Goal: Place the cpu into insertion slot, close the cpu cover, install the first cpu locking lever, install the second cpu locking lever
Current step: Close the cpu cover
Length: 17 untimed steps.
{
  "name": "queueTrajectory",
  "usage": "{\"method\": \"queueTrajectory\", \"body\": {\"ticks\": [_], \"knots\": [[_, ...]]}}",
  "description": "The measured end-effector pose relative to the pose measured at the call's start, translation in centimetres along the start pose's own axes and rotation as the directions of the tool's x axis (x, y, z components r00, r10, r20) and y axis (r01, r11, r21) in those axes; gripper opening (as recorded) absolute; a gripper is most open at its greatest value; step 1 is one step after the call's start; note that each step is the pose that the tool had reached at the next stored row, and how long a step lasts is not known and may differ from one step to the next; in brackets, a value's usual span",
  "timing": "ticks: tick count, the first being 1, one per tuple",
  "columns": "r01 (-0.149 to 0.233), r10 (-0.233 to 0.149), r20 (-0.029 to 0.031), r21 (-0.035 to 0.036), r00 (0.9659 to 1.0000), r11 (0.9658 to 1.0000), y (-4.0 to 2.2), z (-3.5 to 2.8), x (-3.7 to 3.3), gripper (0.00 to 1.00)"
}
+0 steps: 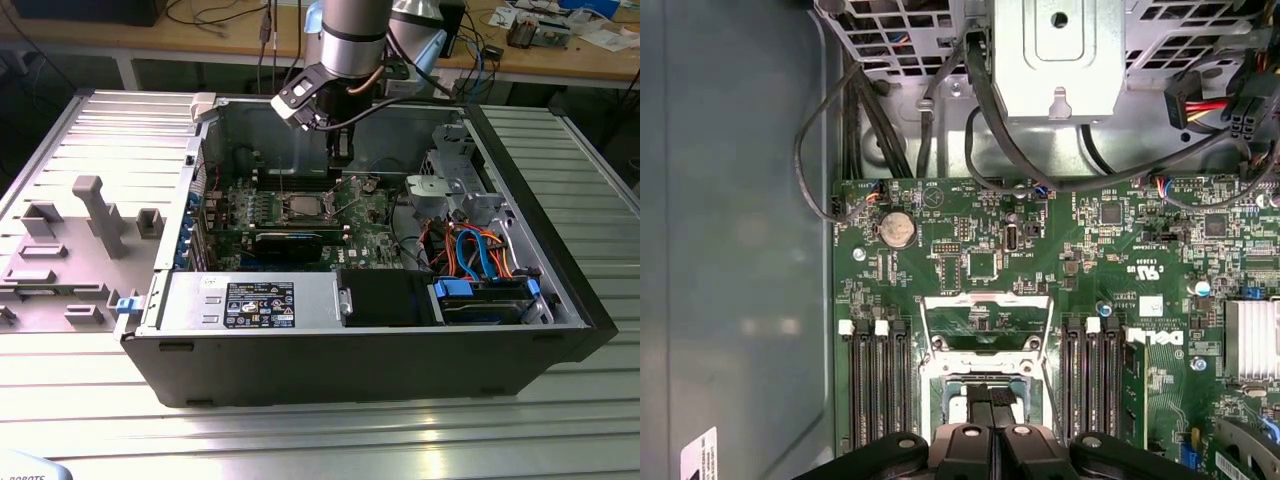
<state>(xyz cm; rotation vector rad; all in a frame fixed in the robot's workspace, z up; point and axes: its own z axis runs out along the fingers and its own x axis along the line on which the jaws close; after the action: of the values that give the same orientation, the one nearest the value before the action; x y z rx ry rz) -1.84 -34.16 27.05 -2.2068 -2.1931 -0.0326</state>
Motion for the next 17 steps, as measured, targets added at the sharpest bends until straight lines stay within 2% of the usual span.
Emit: {"method": "queueTrajectory", "body": {"ticks": [17], "knots": [[0.0,0.0,0.0001,0.0,1.0,1.0,0.76,-0.01,0.0,0.11]]}}
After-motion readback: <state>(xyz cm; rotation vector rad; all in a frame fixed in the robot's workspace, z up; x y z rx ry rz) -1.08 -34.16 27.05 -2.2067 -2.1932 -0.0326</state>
